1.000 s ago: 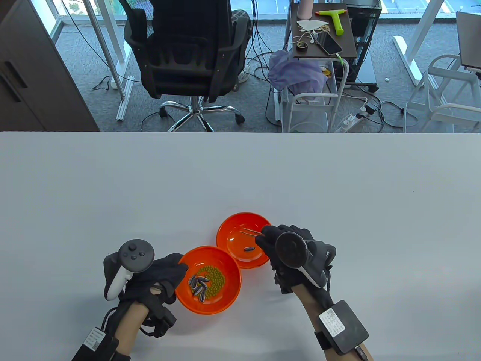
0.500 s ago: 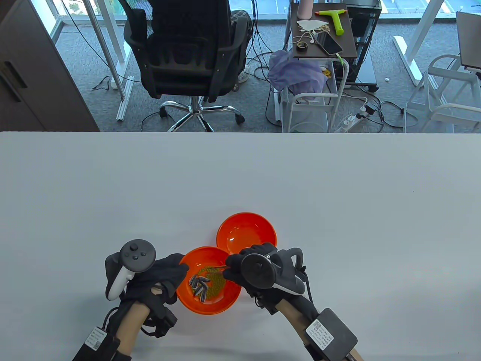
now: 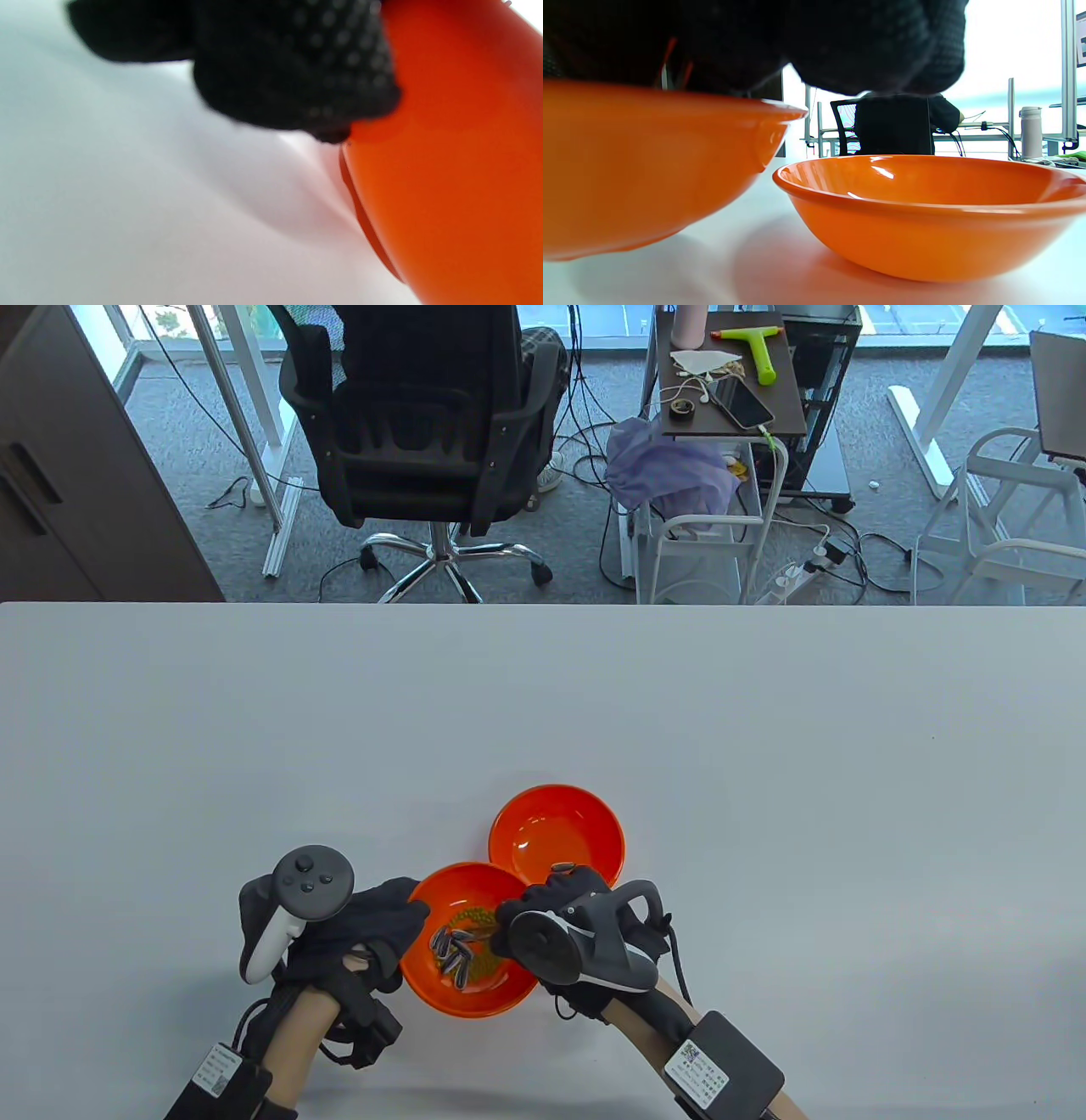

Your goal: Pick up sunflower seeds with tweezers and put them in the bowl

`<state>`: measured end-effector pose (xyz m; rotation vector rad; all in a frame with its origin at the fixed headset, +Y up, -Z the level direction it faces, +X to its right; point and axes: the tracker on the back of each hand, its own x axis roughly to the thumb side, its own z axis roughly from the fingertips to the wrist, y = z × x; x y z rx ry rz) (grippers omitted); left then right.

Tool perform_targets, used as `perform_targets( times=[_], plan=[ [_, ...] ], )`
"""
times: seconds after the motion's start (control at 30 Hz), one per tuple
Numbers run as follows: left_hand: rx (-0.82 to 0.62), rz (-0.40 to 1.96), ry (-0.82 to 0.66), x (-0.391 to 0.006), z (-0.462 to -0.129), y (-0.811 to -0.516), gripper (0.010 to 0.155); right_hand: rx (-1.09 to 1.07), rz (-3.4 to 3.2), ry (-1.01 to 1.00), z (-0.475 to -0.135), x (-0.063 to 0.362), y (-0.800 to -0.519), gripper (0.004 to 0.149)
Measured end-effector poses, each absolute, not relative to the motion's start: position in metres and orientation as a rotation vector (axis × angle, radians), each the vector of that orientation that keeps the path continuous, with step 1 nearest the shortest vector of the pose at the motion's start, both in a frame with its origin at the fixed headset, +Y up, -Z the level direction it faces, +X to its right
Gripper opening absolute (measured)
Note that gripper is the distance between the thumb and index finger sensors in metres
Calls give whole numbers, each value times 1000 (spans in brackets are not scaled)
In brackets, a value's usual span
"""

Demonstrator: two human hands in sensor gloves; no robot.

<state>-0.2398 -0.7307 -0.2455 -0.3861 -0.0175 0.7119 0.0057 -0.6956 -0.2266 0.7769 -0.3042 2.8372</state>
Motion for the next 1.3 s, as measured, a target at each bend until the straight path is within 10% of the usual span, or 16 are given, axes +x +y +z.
perform_targets(
  times=[0.67, 1.3],
  plan=[
    [-385, 714, -9, -241, -245, -732, 49, 402, 2710, -463, -249, 60, -668, 36],
    [-384, 713, -6, -242, -245, -731, 49, 127, 2991, -320, -284, 101, -711, 35]
  ],
)
